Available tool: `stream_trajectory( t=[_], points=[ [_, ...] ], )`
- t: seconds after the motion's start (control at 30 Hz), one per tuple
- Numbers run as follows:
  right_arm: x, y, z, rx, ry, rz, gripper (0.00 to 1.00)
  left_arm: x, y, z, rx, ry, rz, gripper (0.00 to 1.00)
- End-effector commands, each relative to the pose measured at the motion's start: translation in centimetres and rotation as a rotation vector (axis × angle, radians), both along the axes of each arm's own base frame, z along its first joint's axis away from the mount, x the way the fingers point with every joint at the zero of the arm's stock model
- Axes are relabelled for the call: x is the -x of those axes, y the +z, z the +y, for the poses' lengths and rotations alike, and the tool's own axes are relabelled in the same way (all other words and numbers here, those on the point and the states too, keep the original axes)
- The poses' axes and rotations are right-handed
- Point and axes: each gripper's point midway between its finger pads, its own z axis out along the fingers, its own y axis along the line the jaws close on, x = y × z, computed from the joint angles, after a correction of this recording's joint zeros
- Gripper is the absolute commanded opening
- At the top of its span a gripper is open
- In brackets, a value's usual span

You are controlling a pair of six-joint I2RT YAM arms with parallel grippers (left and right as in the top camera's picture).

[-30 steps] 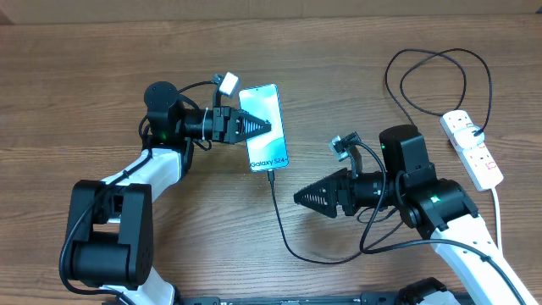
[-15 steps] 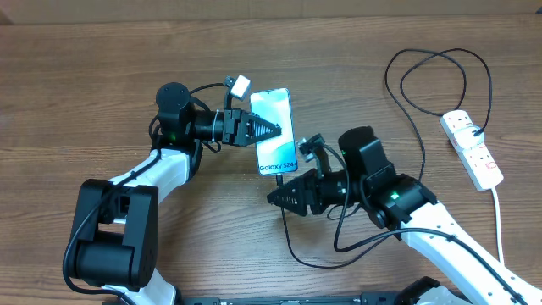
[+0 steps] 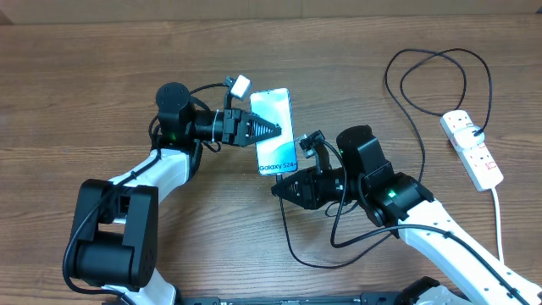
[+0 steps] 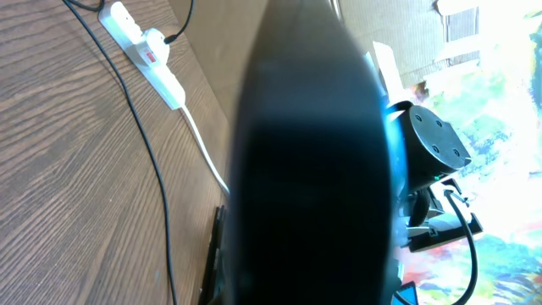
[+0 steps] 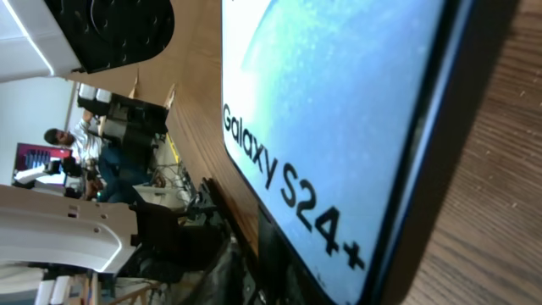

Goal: Plug charger to phone and switch on socket

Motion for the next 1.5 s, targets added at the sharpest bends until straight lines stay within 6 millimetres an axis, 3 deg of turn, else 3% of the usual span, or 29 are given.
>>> stream_trajectory(
  t=[0.0, 0.13, 0.5, 0.83, 1.1, 1.47],
  points=[
    [0.0, -0.4, 0.0, 0.007, -0.005, 0.002, 0.10, 0.1, 0.7, 0.0, 0.005, -0.017, -0.030, 0.04],
    [-0.1, -0.5, -0.1, 0.012, -0.011, -0.001, 0.04, 0.1, 0.7, 0.0, 0.005, -0.018, -0.030, 0.04],
    [-0.9, -0.4, -0.2, 0.023, -0.042, -0.036, 0.04, 0.7, 0.6, 0.0, 0.006, -0.053, -0.038, 0.04],
    [-1.5, -0.3, -0.3, 0.024, -0.061, -0.056, 0.04, 1.7, 0.6, -1.4, 0.009, -0.097, -0.051, 0.04],
    [-2.9, 0.5, -1.2, 0.013, -0.099, -0.066, 0.04, 1.8, 0.6, -1.4, 0.009, -0.098, -0.049, 0.04],
    [-3.3, 1.3, -1.1, 0.000, -0.101, -0.089, 0.04, 2.6, -0.1, -1.7, 0.004, -0.112, -0.021, 0.04]
  ],
)
